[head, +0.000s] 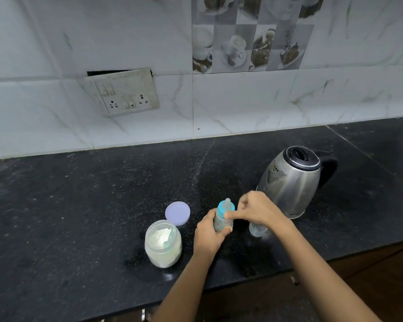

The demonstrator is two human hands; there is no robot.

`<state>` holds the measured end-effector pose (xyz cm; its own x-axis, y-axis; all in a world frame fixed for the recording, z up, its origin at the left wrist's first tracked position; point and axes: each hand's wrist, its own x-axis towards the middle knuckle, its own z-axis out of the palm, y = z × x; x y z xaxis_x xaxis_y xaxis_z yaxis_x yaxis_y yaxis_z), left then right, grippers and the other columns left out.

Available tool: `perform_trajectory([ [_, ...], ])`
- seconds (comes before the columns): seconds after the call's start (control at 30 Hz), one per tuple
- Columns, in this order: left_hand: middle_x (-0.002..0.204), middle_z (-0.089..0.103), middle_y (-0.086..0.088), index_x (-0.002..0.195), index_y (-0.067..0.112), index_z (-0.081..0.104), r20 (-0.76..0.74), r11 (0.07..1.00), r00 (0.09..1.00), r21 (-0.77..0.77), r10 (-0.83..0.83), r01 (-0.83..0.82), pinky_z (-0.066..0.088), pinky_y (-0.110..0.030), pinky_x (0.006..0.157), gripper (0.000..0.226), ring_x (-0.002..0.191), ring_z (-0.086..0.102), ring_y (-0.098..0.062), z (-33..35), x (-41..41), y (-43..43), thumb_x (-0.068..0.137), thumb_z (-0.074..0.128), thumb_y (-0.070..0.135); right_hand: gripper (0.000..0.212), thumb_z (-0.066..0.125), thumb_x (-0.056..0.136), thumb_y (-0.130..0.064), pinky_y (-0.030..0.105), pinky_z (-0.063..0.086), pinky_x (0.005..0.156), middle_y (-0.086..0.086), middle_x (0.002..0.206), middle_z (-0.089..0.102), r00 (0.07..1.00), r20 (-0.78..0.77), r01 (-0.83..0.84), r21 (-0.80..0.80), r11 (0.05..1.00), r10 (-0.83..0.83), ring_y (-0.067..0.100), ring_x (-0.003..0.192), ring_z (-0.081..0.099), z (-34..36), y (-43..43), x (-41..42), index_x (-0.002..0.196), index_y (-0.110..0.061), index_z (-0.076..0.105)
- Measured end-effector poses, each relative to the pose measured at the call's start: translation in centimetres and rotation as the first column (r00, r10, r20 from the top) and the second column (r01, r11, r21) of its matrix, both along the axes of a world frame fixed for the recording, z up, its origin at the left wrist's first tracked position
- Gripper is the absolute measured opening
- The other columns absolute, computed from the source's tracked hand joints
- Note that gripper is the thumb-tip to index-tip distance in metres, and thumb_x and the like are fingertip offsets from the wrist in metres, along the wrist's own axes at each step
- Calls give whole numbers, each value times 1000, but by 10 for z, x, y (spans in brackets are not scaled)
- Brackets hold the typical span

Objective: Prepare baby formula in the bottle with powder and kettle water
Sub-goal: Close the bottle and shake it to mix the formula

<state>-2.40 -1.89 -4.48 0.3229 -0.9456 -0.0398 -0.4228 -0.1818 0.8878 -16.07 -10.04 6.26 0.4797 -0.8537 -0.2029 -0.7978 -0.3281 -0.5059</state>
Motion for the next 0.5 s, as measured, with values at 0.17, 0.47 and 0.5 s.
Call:
perform_trajectory([
  [0.17, 123, 61, 13, 132, 28, 50, -22, 1000, 1000, -14, -1, 0, 46, -34, 100, 61, 113, 55, -5, -3, -3, 2, 77, 75, 22, 75, 74, 76, -15, 19, 34, 104, -14, 139, 46, 907, 313, -341, 155, 927, 282, 0, 127, 42, -23, -11, -7, 140, -34, 40],
  [0.47, 112, 66, 15, 126, 34, 56, -69, 985, 989, -108, 130, -137, 47, -22, 87, 49, 102, 60, -2, -2, -20, 9, 78, 66, 29, 41, 78, 68, -13, 23, 51, 84, -9, 95, 71, 670, 669, 267, 186, 946, -321, 6, 92, 66, -67, 41, 29, 98, -37, 62],
  [0.5, 111, 65, 15, 124, 35, 56, -73, 984, 987, -102, 140, -147, 47, -22, 87, 48, 101, 60, -2, -1, -22, 10, 77, 65, 32, 39, 76, 70, -15, 23, 51, 83, -11, 93, 70, 624, 686, 358, 176, 917, -376, 3, 90, 65, -70, 50, 38, 100, -36, 61],
])
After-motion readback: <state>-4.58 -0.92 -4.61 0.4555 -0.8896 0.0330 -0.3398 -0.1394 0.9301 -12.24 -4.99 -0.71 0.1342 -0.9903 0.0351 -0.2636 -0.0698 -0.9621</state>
